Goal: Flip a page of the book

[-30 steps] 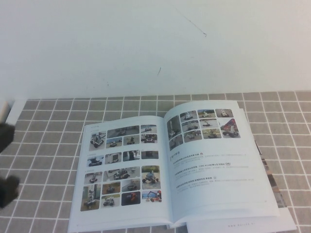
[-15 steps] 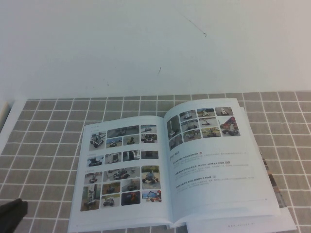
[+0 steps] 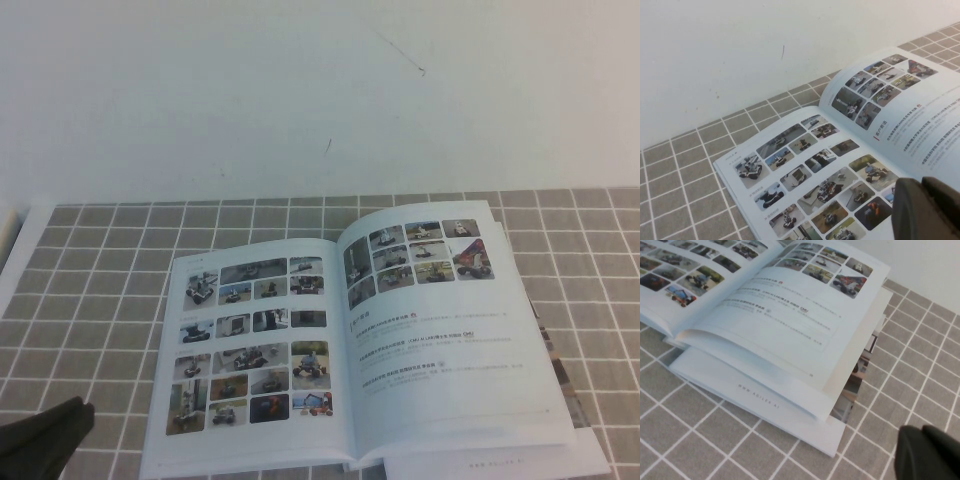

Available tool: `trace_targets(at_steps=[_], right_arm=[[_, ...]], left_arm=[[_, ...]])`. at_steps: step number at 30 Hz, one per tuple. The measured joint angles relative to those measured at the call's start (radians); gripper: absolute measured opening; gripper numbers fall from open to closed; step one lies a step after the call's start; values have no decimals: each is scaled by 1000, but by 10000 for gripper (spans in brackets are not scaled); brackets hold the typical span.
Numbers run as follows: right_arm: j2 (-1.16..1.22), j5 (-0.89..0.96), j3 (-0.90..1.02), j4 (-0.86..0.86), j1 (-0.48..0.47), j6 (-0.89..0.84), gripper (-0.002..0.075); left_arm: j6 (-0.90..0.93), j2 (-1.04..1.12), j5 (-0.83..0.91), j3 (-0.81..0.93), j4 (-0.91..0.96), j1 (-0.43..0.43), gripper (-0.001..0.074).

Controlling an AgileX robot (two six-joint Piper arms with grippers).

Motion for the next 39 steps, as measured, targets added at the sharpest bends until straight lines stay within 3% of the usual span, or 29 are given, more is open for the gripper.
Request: trace_targets(at_steps=[26, 30, 36, 39], right_arm=[[-6, 0, 0, 8, 0, 0, -1], [-6, 0, 0, 18, 0, 0, -1], [-6, 0, 0, 23, 0, 0, -1], [-6, 0, 0, 25, 0, 0, -1]], left_arm=[[0, -25, -26, 45, 4, 15, -4], [70, -86, -89, 83, -99, 102, -4], [529, -174, -246, 169, -372, 319, -4], [610, -219, -274, 235, -428, 405, -4]])
